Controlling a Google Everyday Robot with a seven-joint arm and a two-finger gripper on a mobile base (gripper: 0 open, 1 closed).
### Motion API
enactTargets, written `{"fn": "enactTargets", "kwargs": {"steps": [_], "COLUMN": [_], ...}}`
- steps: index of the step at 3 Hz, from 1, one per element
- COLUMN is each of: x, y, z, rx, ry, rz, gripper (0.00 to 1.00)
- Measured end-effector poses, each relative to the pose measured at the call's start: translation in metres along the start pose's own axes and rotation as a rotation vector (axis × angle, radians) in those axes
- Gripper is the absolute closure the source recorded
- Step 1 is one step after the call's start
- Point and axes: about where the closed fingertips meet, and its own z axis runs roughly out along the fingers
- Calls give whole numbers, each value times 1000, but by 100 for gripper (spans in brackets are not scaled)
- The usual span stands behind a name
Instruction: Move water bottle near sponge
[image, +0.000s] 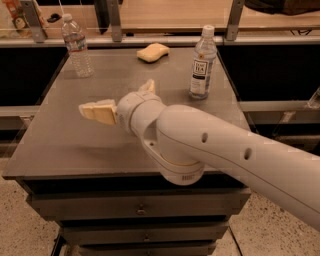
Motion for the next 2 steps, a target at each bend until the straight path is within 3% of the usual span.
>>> {"fn": "enactTargets", "kwargs": {"steps": [2], "x": [-27], "y": [2], "z": [72], "rx": [-12], "ry": [-43], "rz": [-50], "gripper": [0]}}
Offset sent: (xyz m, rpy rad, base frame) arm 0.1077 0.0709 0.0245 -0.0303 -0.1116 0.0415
